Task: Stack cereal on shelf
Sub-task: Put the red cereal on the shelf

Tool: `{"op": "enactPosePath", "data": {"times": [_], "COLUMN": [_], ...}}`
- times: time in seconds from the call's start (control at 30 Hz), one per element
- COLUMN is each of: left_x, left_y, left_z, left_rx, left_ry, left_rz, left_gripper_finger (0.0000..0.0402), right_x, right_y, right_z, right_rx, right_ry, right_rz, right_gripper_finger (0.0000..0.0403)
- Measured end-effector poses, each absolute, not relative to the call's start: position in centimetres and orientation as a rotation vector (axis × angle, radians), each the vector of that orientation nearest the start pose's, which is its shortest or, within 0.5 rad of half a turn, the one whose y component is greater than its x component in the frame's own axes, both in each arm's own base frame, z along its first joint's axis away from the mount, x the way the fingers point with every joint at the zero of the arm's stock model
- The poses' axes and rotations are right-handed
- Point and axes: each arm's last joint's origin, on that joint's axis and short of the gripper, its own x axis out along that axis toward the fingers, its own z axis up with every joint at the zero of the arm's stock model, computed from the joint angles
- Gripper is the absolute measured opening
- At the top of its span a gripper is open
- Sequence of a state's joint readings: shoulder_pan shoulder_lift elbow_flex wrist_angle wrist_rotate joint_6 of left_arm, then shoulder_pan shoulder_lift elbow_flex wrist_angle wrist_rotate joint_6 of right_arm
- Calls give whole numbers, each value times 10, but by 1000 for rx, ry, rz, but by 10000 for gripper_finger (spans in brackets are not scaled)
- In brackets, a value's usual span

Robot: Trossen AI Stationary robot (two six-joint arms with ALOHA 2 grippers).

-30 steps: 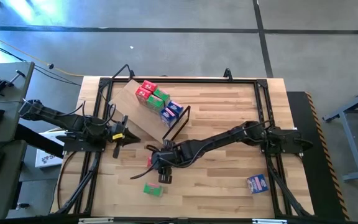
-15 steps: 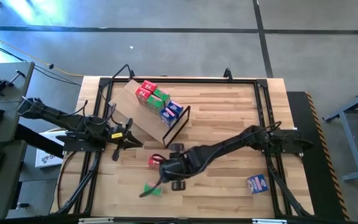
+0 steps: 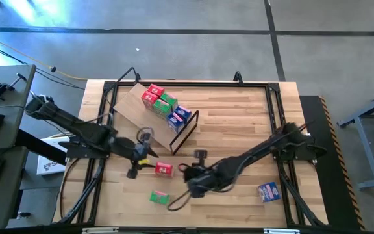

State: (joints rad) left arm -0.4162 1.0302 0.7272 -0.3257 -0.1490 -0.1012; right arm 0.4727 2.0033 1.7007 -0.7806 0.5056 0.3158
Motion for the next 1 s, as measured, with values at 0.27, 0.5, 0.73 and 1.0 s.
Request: {"op": "enactPosePath", "data": {"times": [0.27, 0.5, 0.73, 1.0], "left_x": [234, 254, 272, 278], "left_y": [-98, -108, -105, -105], "left_z": [256, 250, 235, 227], "left_rx": [140, 153, 132, 122], "left_ry": [827, 953, 1064, 1109], "left_rz": [-159, -187, -157, -170], "left_gripper_finger": [269, 296, 298, 282], "right_x": [331, 309, 308, 308], "right_y": [157, 147, 146, 146], "right_z": [243, 242, 245, 244], "right_rx": [-83, -26, -47, -60], "right_ry": [640, 551, 556, 563], "right_rz": [-116, -95, -83, -79], "right_gripper_finger": [4, 0, 0, 0]}}
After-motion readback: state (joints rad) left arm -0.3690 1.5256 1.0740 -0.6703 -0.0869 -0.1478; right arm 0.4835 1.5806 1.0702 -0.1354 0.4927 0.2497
